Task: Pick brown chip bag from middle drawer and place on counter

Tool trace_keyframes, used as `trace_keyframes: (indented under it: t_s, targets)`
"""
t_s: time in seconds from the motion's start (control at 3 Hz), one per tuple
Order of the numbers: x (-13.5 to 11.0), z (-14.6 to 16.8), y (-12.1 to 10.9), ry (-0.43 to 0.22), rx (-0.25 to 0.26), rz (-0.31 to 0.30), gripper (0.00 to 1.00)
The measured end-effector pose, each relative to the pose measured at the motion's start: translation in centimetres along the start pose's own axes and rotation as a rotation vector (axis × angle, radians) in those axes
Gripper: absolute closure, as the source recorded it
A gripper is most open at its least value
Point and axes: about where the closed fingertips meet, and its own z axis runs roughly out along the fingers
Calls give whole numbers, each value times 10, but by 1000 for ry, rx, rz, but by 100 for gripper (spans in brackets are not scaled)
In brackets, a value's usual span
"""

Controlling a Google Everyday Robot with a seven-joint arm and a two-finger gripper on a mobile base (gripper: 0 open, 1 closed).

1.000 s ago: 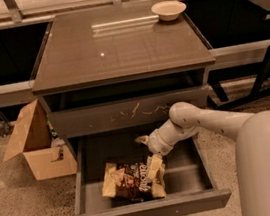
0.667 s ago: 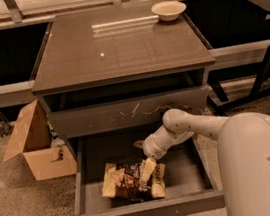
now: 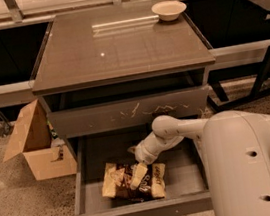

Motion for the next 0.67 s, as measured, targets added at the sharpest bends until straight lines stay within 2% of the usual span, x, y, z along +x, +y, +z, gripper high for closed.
trace_keyframes:
  t_s: [0.33, 0.67]
  targets:
    - [-5, 19, 2, 4, -18, 17, 0]
    - [-8, 37, 3, -4, -42, 22, 17]
